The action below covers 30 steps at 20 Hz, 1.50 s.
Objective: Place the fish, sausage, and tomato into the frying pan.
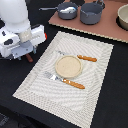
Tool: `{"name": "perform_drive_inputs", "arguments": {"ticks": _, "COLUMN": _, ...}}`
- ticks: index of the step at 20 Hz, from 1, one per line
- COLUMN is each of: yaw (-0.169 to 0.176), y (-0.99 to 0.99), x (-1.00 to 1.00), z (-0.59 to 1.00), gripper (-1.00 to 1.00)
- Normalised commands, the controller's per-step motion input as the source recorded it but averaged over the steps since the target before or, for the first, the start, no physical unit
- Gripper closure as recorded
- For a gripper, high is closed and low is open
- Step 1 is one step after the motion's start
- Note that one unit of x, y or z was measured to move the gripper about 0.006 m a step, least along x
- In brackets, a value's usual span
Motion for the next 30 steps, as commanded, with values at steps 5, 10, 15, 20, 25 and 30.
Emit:
{"name": "perform_drive_inputs", "arguments": {"ticks": 5, "yaw": 0.0, "y": -0.09, "x": -0.06, "z": -0.09, "gripper": 1.0}}
{"name": "perform_drive_inputs", "arguments": {"ticks": 10, "yaw": -0.01, "y": -0.09, "x": -0.19, "z": 0.9, "gripper": 1.0}}
{"name": "perform_drive_inputs", "arguments": {"ticks": 15, "yaw": 0.0, "y": 0.37, "x": 0.11, "z": 1.0, "gripper": 1.0}}
{"name": "perform_drive_inputs", "arguments": {"ticks": 20, "yaw": 0.001, "y": 0.75, "x": 0.57, "z": 1.0, "gripper": 1.0}}
{"name": "perform_drive_inputs", "arguments": {"ticks": 25, "yaw": 0.011, "y": 0.92, "x": 0.55, "z": 0.94, "gripper": 1.0}}
{"name": "perform_drive_inputs", "arguments": {"ticks": 30, "yaw": 0.007, "y": 0.97, "x": 0.44, "z": 0.69, "gripper": 1.0}}
